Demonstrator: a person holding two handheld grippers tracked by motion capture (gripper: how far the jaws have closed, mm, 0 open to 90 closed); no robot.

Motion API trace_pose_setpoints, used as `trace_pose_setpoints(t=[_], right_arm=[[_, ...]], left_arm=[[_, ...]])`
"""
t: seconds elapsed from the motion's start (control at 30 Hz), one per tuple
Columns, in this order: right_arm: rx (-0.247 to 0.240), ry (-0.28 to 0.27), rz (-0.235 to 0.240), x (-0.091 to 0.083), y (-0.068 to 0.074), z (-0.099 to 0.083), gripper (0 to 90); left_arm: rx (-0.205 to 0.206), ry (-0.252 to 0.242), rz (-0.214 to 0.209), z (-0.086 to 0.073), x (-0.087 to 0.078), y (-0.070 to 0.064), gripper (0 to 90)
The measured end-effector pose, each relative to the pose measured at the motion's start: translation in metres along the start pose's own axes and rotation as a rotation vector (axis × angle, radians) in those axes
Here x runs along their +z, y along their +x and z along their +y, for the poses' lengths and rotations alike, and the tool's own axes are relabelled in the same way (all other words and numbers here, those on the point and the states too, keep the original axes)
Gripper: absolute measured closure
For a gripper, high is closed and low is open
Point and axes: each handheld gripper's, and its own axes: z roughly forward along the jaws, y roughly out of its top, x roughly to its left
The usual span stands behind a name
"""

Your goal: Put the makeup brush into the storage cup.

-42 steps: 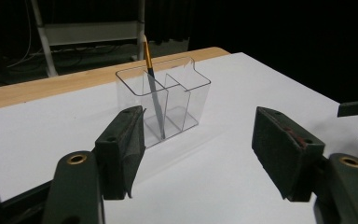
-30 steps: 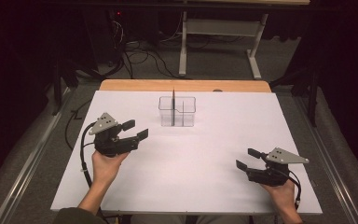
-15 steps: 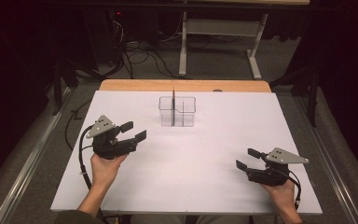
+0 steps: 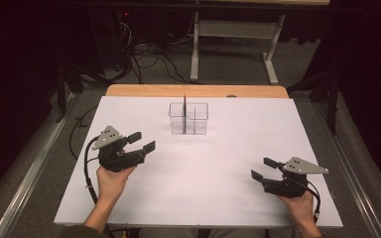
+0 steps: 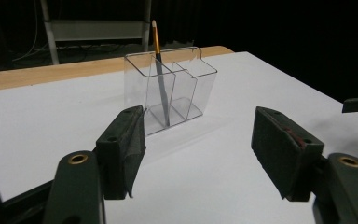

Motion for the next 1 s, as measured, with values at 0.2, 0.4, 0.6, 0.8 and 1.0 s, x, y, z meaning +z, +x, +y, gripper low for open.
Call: trace_pose_setpoints(t=[0.2, 0.4, 0.6, 0.8, 1.0], right_arm=[[-0.001, 0.0, 0.0, 0.0, 0.0, 0.0, 33.3], [0.0, 0.0, 0.0, 0.0, 0.0, 0.0, 33.3], [0.0, 0.0, 0.0, 0.0, 0.0, 0.0, 33.3], [0.001, -0.001, 0.0, 0.0, 0.0, 0.0, 33.3], [0.0, -0.001, 0.001, 0.0, 0.0, 0.0, 33.3]], left_arm=[[0.001, 0.013, -0.002, -0.003, 0.001, 0.0, 34.5], [0.001, 0.014, -0.004, -0.008, 0.003, -0.001, 34.1], [0.0, 0.014, 0.0, -0.013, 0.005, -0.002, 33.8], [-0.004, 0.018, 0.002, -0.017, 0.007, -0.002, 33.3], [-0.006, 0.024, 0.006, -0.022, 0.008, -0.002, 33.2]])
